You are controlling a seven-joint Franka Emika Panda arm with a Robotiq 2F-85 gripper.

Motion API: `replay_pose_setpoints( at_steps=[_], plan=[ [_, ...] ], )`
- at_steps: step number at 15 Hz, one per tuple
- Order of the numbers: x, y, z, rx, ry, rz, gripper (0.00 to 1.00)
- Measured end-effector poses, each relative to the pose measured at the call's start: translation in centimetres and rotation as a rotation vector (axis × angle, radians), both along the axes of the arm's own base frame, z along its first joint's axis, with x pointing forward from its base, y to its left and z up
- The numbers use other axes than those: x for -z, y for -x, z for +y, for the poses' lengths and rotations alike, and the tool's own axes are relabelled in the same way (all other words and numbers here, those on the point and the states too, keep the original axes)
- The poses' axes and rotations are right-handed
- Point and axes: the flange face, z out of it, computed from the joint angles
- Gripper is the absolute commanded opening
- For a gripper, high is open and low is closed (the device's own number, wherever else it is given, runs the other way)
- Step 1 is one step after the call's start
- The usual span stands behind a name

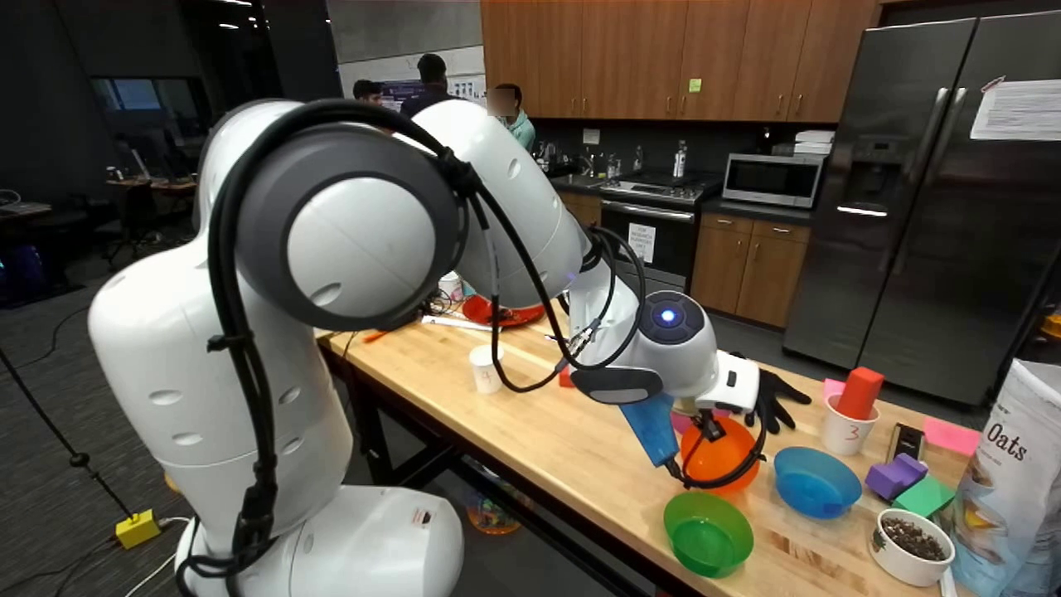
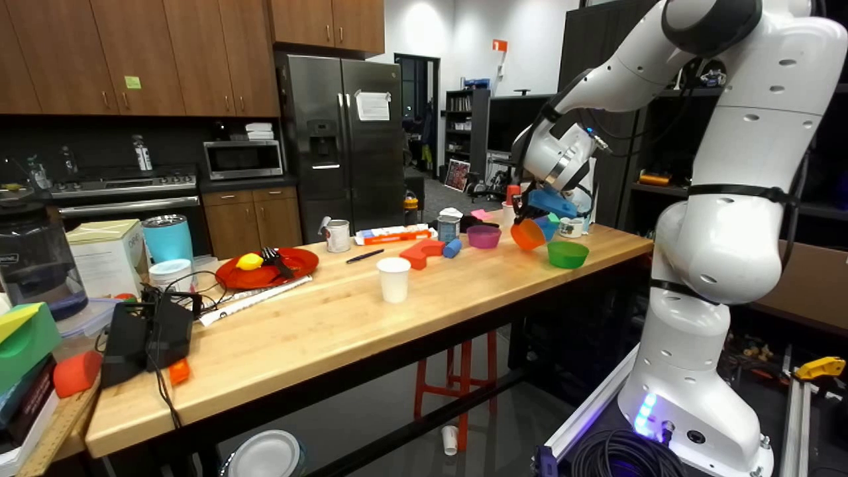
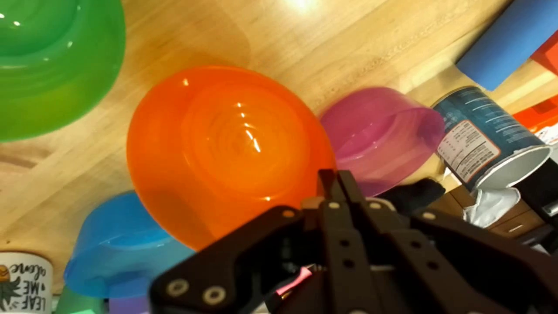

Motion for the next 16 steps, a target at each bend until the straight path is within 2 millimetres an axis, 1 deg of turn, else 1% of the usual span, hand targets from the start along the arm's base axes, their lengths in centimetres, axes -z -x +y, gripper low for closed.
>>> replay_pose_setpoints(
  at_steps=[10,13,16],
  plan=[
    [-3.0,1.0,-2.8,0.06,0.239,-0.066,0.01],
    [-2.9,1.5,-3.0,0.07,0.26,-0.065,0.01],
    [-2.2,2.3,-2.5,0.067,0.272,-0.048,0.01]
  ],
)
